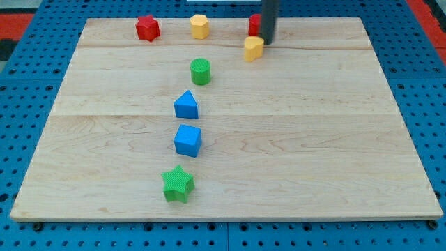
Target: Move heart above the green circle
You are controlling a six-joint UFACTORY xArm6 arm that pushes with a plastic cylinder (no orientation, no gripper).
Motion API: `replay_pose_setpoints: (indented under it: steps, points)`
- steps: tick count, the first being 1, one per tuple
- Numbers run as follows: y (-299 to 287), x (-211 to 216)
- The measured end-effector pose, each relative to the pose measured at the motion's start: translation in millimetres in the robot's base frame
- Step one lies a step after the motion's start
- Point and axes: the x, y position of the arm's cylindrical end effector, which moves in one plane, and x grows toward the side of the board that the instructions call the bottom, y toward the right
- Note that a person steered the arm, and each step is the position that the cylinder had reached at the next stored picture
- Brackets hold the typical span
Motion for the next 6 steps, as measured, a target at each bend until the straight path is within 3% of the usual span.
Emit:
replay_pose_setpoints:
  steps: [1,2,3,4,6]
  points:
    - [-21,11]
    - [66,18]
    - [73,48]
    - [-7,46]
    - [-111,20]
